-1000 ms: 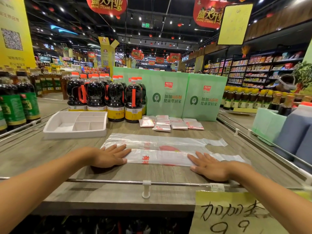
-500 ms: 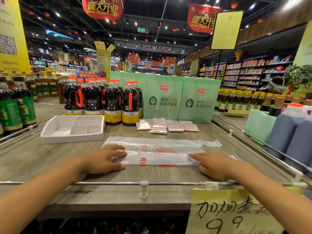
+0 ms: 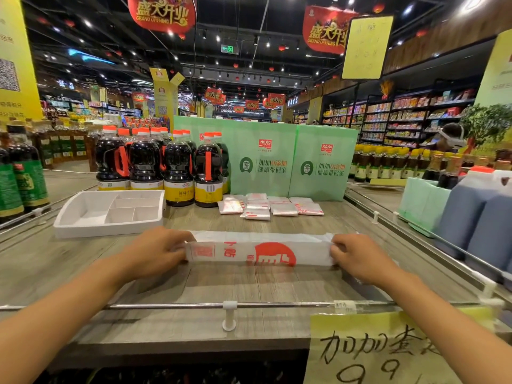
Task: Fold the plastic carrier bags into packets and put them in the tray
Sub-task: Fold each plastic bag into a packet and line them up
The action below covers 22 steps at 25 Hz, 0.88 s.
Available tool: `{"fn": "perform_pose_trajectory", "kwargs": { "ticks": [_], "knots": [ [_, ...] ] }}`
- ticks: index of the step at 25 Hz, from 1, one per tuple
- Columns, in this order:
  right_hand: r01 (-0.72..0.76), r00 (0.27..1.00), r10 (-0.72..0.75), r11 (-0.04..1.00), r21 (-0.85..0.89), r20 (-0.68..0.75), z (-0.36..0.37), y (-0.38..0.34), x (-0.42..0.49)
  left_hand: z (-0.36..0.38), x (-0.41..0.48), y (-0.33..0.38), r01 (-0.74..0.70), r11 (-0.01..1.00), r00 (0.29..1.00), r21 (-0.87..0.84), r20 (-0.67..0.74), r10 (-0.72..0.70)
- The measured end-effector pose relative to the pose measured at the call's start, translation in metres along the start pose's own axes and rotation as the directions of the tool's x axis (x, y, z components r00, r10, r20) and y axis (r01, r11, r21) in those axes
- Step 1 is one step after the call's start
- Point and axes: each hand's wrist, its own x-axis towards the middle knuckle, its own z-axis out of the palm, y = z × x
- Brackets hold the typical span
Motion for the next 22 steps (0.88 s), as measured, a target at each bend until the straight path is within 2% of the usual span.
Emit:
{"fn": "perform_pose_trajectory", "kwargs": {
  "ticks": [2,4,9,14,18,20,22],
  "knots": [
    [-0.019,0.997,0.019,1.000,0.000,-0.069,-0.001,-0.002,0.000,-0.002,0.000,0.003,0.002,1.000,0.998,-0.026,-0.064,-0.003],
    [-0.022,0.996,0.017,0.998,-0.064,-0.089,-0.001,-0.004,0.001,-0.002,0.001,0.005,0.023,0.999,0.993,0.037,-0.118,-0.018],
    [-0.034,0.997,0.044,0.990,-0.138,0.066,0.004,-0.002,0.008,0.001,0.007,0.002,0.064,0.968,0.992,0.243,-0.120,-0.035],
    [-0.030,0.980,0.054,0.992,-0.125,0.191,0.013,0.007,0.011,0.004,0.014,-0.004,0.152,0.874,0.988,0.462,-0.052,-0.144],
    [-0.047,0.975,0.073,0.991,-0.125,0.212,0.013,0.011,0.008,0.005,0.011,-0.008,0.184,0.866,0.963,0.464,0.090,-0.252],
    [-0.010,0.979,0.058,0.970,-0.242,0.194,0.009,0.006,0.005,0.006,0.009,-0.007,0.127,0.902,0.978,0.412,0.102,-0.184],
    [0.051,0.991,-0.006,0.942,-0.333,0.134,0.003,-0.009,0.003,0.006,0.010,0.001,0.040,0.973,0.990,0.226,0.120,-0.068]
  ]
}}
